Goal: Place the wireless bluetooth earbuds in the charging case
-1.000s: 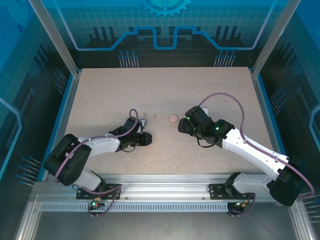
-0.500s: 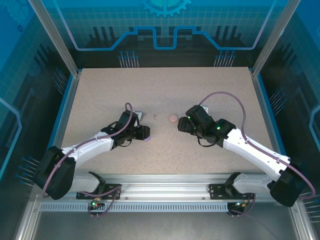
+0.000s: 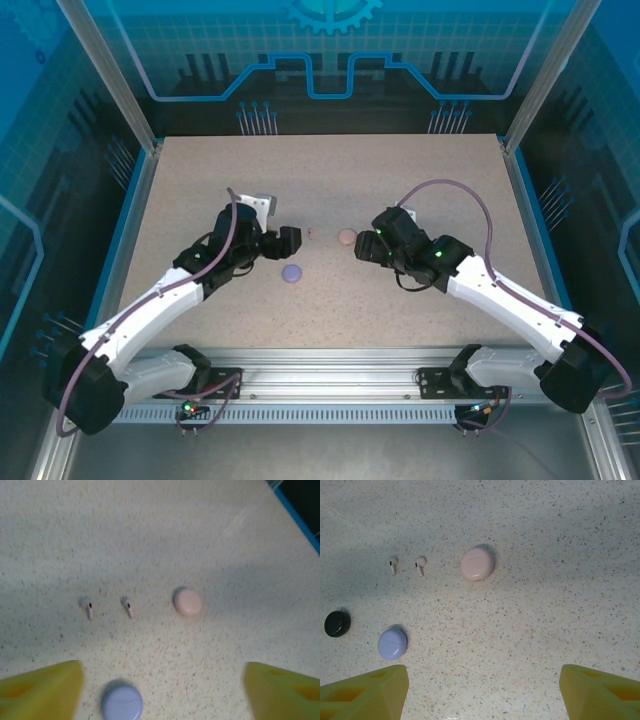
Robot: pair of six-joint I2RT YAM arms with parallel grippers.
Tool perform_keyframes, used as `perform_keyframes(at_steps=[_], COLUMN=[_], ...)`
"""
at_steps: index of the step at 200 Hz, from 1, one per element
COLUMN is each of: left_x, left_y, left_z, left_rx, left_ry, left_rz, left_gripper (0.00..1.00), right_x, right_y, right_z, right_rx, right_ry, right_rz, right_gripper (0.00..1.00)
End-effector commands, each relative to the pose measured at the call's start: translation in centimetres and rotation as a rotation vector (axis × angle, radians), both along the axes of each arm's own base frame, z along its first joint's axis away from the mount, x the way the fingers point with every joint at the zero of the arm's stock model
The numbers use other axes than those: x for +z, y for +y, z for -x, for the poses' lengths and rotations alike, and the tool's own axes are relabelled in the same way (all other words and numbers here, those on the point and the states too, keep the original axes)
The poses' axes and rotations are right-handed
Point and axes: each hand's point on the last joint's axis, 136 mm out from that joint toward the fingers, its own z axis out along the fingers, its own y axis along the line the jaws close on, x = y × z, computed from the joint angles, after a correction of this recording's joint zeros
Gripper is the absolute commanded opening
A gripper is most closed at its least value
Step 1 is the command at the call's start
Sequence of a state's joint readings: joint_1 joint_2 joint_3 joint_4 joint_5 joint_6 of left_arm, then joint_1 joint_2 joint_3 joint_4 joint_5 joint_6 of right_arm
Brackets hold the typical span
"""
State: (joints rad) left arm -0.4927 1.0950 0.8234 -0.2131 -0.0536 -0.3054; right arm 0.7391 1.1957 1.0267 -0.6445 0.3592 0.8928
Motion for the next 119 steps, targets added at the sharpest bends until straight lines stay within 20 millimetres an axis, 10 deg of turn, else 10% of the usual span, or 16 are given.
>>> perform_keyframes(at_steps=[1,119], left_x=[3.2,9.3], left_y=[1.2,7.1], left_z=[-0.6,-4.5], left_rx=[0.038,0.415], left_ry=[-0.101,-0.237], left_rz=[-0.021,-0.161], left_gripper=[0.99,0.99], right_x=[1.0,2.0], right_y=[-0.1,0.1], right_z=[-0.4,-2.2], right_rx=[0.006,0.019], right_ry=[-0.013,-0.022], right_rz=[0.013,0.028], right_gripper=[0.8,0.81])
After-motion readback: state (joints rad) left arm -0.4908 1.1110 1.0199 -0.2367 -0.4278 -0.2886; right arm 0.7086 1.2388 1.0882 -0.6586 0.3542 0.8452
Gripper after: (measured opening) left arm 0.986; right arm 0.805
